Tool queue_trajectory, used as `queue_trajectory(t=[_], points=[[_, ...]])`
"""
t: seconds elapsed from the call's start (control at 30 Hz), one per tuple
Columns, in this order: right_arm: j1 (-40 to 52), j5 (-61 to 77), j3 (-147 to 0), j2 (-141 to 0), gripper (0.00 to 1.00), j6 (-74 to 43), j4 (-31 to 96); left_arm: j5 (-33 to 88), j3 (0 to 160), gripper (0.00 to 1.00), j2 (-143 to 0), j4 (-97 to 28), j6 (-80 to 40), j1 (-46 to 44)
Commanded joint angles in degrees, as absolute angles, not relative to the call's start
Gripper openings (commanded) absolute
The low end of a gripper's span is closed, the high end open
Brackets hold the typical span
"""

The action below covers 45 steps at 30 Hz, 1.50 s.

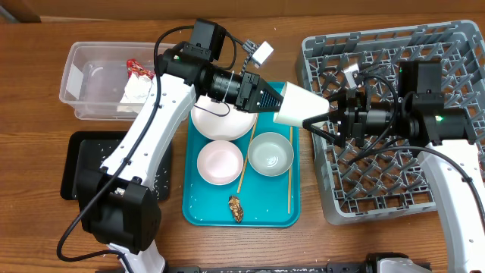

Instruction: Sort waste into correct bins and load items into the dishwasher

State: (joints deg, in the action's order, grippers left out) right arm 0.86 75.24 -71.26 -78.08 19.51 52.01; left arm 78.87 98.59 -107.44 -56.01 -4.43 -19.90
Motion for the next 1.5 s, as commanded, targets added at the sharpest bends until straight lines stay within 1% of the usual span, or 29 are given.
queue_trajectory(t=[0.0, 0.8, 0.9, 0.97, 1.0, 1.17, 1.2, 1.23, 1.27, 1.3, 1.47], points=[[1.85, 77.10, -72.44, -77.91, 0.70, 19.73, 51.53, 77.80, 99.48, 0.04, -107.57, -55.64, -5.37, -20.67], [1.87, 76.60, -72.44, -77.91, 0.70, 19.51, 46.72, 77.73, 99.48, 0.04, -107.57, -55.64, -5.37, -20.64], [1.87, 76.62, -72.44, -77.91, 0.65, 19.51, 46.35, 77.67, 99.48, 0.04, -107.57, -55.64, -5.37, -20.64], [1.76, 76.60, -72.44, -77.91, 0.56, 19.51, 45.78, 77.34, 99.48, 0.04, -107.57, -55.64, -5.37, -20.64], [1.76, 76.60, -72.44, -77.91, 0.53, 19.51, 45.43, 77.34, 99.48, 0.04, -107.57, -55.64, -5.37, -20.64], [1.76, 76.55, -72.44, -77.91, 0.49, 19.51, 45.12, 74.61, 99.48, 0.04, -107.57, -55.92, -5.41, -20.67], [1.76, 76.53, -72.44, -77.91, 0.49, 19.51, 45.10, 73.78, 99.48, 0.04, -107.57, -56.23, -5.41, -20.67], [1.76, 76.53, -72.44, -77.91, 0.52, 19.53, 45.06, 73.28, 99.48, 0.04, -107.57, -56.45, -5.43, -20.67], [1.76, 76.53, -72.44, -77.91, 0.58, 19.53, 45.01, 73.06, 99.48, 0.04, -107.57, -56.64, -5.43, -20.67], [1.76, 76.53, -72.44, -77.91, 0.61, 19.53, 44.93, 73.06, 99.48, 0.04, -107.57, -56.77, -5.41, -20.67], [1.76, 76.58, -72.44, -77.91, 0.65, 19.51, 43.35, 73.06, 99.48, 0.04, -107.57, -56.80, -5.41, -20.67]])
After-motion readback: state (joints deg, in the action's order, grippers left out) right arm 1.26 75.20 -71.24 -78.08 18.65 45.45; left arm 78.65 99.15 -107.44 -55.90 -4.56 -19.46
